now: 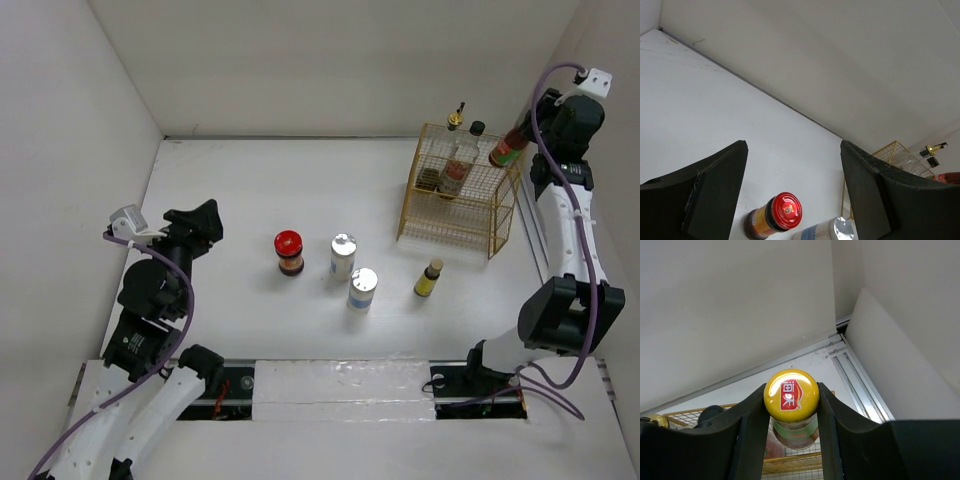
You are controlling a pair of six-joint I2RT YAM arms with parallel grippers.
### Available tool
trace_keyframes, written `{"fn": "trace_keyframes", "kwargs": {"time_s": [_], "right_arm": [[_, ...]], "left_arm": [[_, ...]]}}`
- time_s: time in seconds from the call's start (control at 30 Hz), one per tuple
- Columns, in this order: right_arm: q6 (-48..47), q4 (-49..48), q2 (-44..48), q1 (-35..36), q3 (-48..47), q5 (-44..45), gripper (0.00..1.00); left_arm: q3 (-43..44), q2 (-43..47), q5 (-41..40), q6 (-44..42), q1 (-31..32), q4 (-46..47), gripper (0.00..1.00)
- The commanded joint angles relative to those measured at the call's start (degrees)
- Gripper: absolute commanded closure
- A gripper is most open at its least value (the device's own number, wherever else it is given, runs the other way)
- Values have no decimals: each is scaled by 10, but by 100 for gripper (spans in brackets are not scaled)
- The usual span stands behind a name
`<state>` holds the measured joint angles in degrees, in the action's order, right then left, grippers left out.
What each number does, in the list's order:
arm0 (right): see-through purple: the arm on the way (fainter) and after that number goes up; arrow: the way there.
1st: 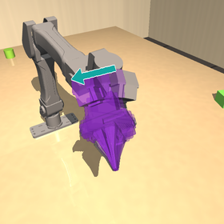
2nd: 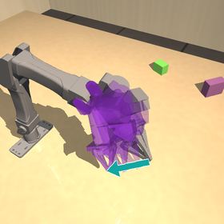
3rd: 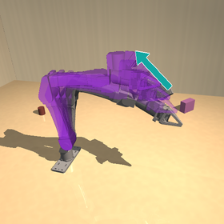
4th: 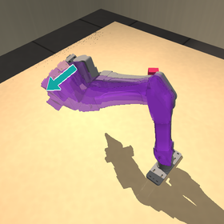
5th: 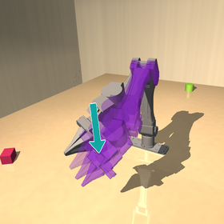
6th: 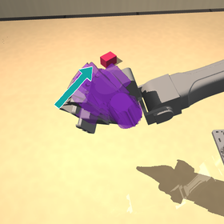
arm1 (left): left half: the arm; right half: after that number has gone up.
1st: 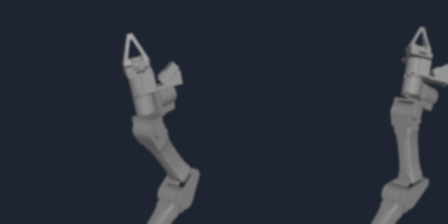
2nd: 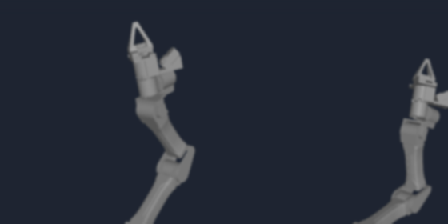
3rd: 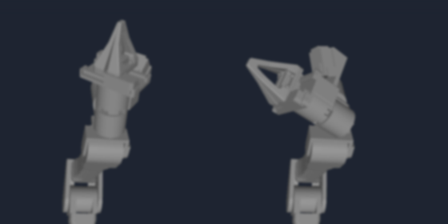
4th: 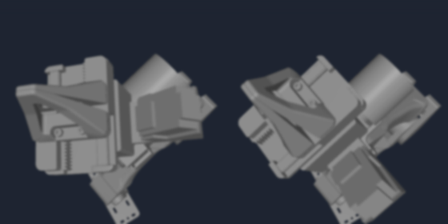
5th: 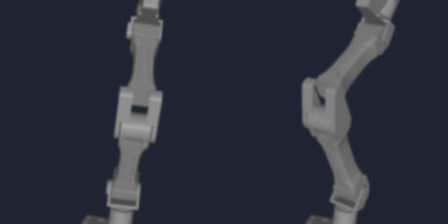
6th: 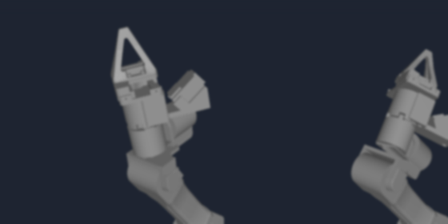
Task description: Organize the condiment bottles
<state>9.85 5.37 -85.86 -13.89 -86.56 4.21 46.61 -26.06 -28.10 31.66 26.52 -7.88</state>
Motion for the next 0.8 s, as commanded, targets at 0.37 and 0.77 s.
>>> {"fn": "trace_keyframes", "kwargs": {"time_s": [0.37,0.77], "right_arm": [[-31,-135,-47,53,79,79,88],[-31,-135,-59,64,112,111,55]], "left_arm": [[2,-7,5,-9,0,30,30],[2,-1,10,-9,0,30,30]]}}
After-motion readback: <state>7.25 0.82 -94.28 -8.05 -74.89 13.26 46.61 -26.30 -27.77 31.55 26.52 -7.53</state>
